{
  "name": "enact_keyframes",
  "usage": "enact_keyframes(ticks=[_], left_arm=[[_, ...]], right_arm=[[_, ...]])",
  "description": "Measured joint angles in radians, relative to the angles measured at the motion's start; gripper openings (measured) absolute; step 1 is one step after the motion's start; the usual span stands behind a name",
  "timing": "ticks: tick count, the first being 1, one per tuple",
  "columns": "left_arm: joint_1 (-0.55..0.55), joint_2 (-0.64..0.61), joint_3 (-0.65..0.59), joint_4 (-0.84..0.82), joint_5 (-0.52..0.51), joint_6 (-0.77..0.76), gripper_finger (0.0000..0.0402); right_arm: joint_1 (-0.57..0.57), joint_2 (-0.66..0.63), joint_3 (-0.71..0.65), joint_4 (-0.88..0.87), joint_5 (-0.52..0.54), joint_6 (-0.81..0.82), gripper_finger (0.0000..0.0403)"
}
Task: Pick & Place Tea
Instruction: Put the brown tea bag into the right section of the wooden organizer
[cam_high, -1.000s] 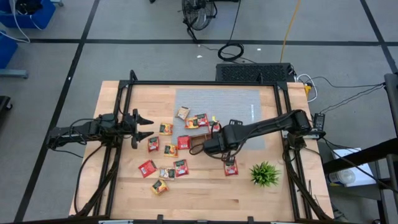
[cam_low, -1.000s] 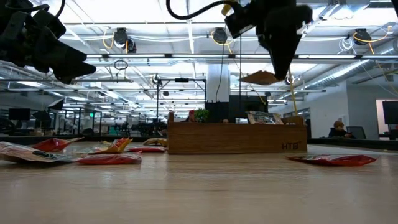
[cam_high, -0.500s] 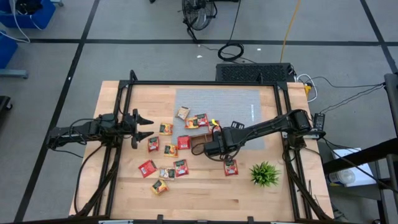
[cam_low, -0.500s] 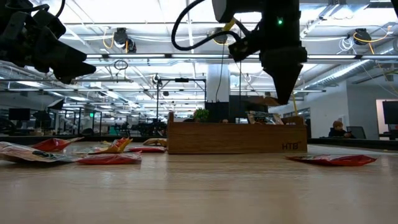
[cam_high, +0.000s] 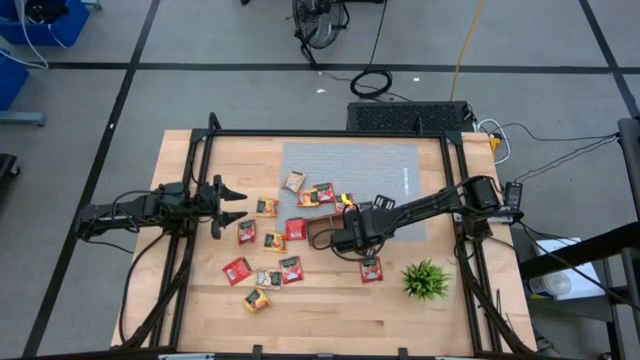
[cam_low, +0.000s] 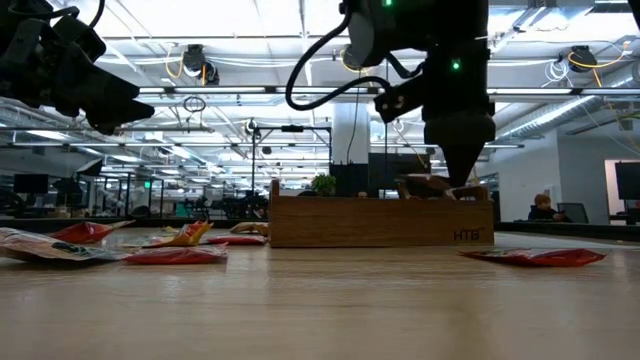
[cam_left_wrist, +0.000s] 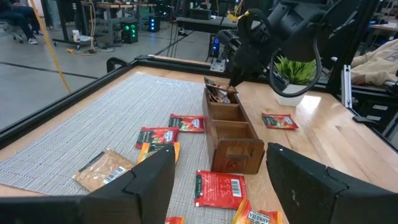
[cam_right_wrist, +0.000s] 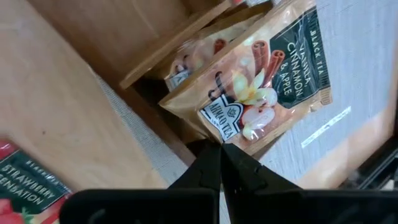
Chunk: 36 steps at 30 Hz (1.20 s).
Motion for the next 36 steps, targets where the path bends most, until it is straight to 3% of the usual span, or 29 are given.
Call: enact_keyframes(ticks=[16,29,36], left_arm=[[0.0,0.0,0.0,0.0,0.0,0.0,0.0253],[0.0,0.0,0.0,0.0,0.0,0.0,0.0253],[0.0,0.0,0.0,0.0,0.0,0.0,0.0253]], right_arm=[[-0.027,0.002,-0.067,0.1,-0.033,-0.059,0.0001],[-0.027,0.002,-0.042,0.096,-0.067,-0.112,0.0079],[-0.027,-0.004,0.008,0.092,-0.112,-0.172,0.0097]])
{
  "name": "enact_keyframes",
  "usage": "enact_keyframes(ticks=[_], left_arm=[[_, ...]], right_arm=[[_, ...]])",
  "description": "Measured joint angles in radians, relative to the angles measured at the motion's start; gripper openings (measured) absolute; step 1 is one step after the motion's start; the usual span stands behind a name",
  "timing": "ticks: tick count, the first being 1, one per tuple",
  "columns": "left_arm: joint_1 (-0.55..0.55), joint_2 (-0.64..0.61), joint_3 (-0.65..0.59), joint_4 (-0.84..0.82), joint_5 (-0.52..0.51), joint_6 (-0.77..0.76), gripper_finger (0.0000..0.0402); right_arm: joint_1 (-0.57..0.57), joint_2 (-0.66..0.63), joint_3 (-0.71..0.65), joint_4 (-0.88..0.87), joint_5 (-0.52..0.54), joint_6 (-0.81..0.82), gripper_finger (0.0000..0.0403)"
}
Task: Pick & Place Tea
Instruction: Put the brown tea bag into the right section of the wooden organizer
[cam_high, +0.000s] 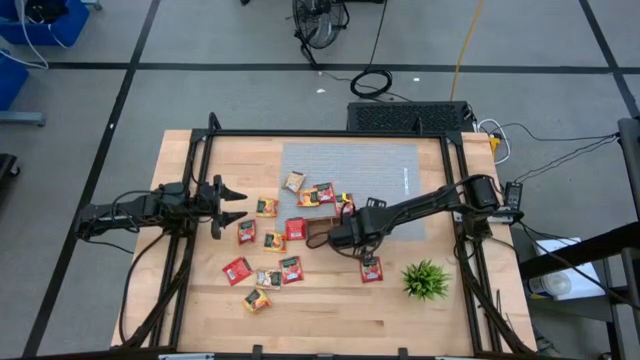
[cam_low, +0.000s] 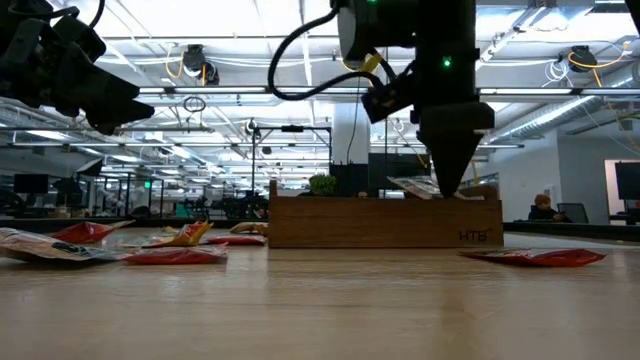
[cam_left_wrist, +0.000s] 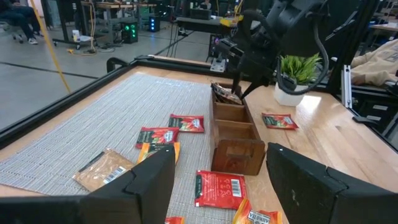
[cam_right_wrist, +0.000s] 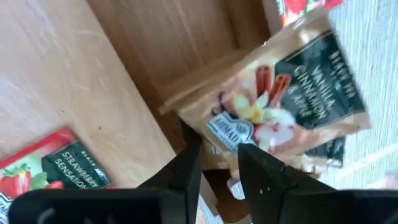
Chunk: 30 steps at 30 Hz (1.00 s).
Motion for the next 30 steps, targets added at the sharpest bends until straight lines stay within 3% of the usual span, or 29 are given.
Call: enact_keyframes(ticks=[11,18,30], left_arm=[[0.0,0.0,0.0,0.0,0.0,0.0,0.0253],[0.0,0.0,0.0,0.0,0.0,0.0,0.0253],[0.0,0.0,0.0,0.0,0.0,0.0,0.0253]], right_arm=[[-0.005,-0.009,0.06,-0.048,-0.009,-0.019,0.0085],[-0.013,-0.013,0.03,-0.02,-0.054,-0.064,0.0007],[-0.027,-0.013,-0.038,0.081,-0.051,-0.093,0.0]])
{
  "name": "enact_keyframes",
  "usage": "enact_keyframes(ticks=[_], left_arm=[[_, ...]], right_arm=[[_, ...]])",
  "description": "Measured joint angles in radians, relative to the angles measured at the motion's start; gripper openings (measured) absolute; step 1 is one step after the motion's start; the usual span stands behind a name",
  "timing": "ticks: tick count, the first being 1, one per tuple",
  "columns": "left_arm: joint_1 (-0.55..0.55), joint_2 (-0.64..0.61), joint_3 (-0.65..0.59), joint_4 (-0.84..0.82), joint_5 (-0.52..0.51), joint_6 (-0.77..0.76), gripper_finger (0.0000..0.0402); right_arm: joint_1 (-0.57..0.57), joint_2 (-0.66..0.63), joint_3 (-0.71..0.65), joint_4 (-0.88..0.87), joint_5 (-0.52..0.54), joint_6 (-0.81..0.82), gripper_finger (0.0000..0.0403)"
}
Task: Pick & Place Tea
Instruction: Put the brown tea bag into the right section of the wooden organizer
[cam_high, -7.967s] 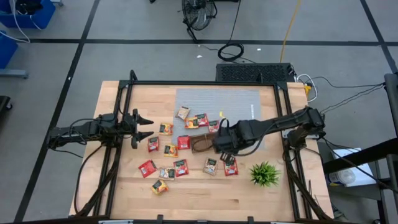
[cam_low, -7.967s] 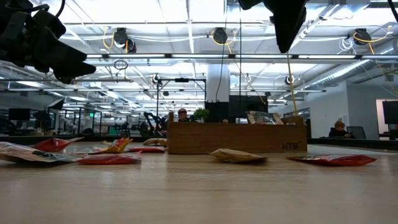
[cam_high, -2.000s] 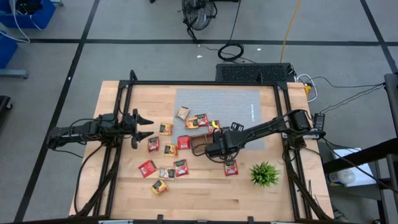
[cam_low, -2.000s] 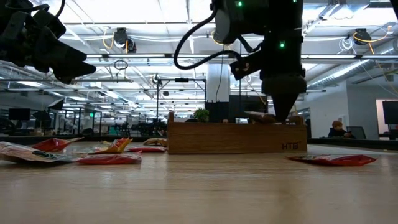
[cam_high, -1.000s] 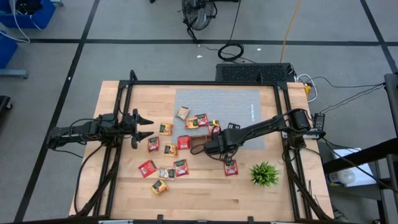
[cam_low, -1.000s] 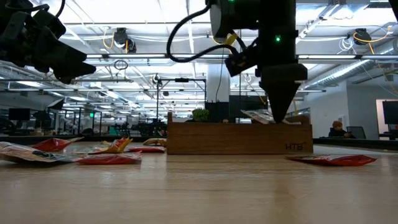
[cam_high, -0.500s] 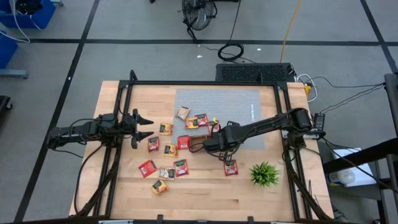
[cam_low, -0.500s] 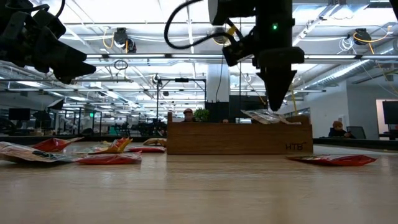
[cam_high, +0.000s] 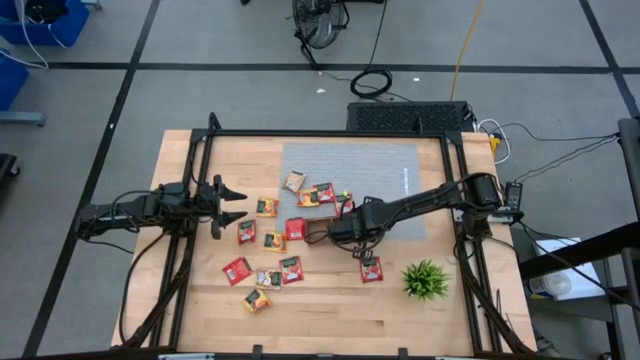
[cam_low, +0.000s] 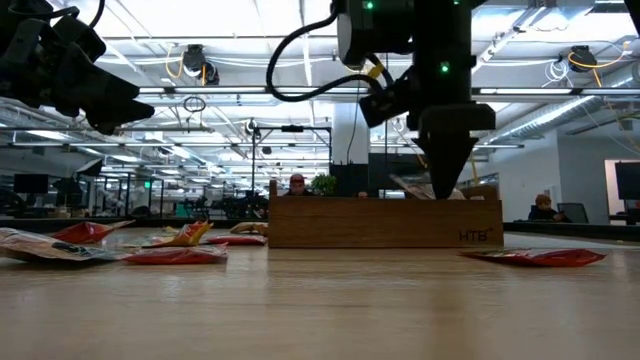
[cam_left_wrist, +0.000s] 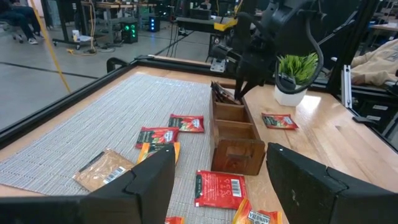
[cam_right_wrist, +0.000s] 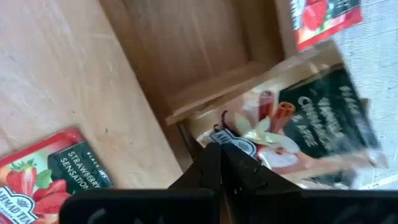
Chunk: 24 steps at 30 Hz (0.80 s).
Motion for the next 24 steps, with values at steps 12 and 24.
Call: enact_keyframes(ticks=[12,24], left_arm=[[0.0,0.0,0.0,0.0,0.0,0.0,0.0253],[0.0,0.0,0.0,0.0,0.0,0.0,0.0253]], right_arm=[[-0.019,0.0,-0.064,0.045,-0.019,0.026,0.0],[-0.037,-0.001,-0.085,0.086,0.002,0.029,0.0]])
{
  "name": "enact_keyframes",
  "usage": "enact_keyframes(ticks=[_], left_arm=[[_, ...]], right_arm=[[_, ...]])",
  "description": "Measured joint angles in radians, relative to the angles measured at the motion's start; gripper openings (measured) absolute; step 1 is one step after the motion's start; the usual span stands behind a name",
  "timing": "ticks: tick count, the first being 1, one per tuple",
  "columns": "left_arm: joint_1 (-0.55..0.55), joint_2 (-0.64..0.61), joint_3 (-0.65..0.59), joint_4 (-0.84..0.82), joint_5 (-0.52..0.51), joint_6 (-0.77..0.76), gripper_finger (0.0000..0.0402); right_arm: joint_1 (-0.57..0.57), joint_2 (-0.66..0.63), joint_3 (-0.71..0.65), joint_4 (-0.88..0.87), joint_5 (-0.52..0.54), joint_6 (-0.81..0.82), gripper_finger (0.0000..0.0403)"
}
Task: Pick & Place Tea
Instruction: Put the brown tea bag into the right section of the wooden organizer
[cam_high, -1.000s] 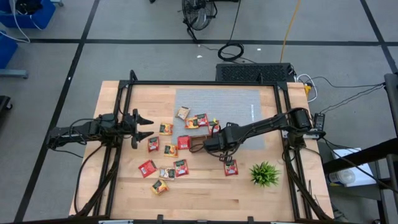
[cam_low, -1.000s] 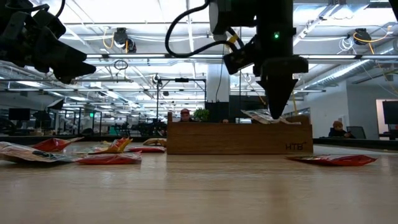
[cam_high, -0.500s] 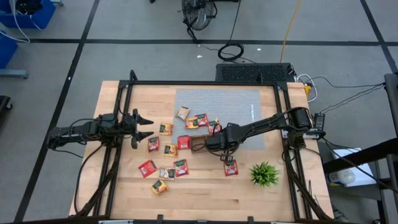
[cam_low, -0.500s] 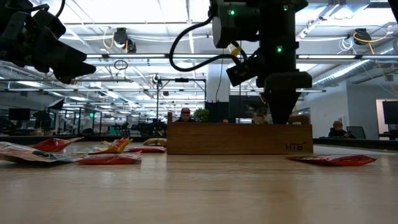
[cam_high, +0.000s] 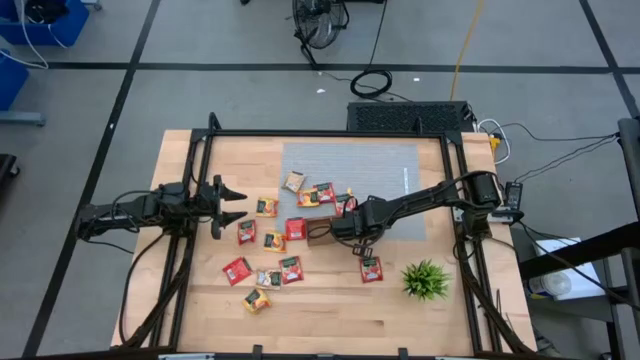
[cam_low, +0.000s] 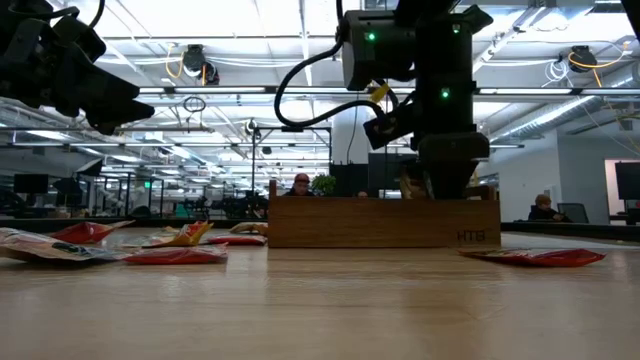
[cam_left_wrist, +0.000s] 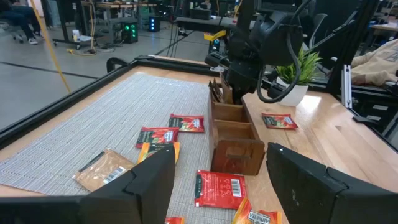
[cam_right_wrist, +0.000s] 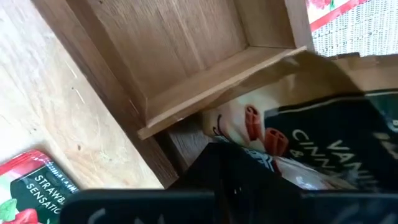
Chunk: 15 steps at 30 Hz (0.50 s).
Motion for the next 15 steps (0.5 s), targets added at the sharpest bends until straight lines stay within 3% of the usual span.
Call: enact_keyframes(ticks=[15], left_arm=[[0.0,0.0,0.0,0.0,0.0,0.0,0.0253]], right_arm=[[0.0,-0.085,0.036,-0.101,-0.004,0.016,0.0]])
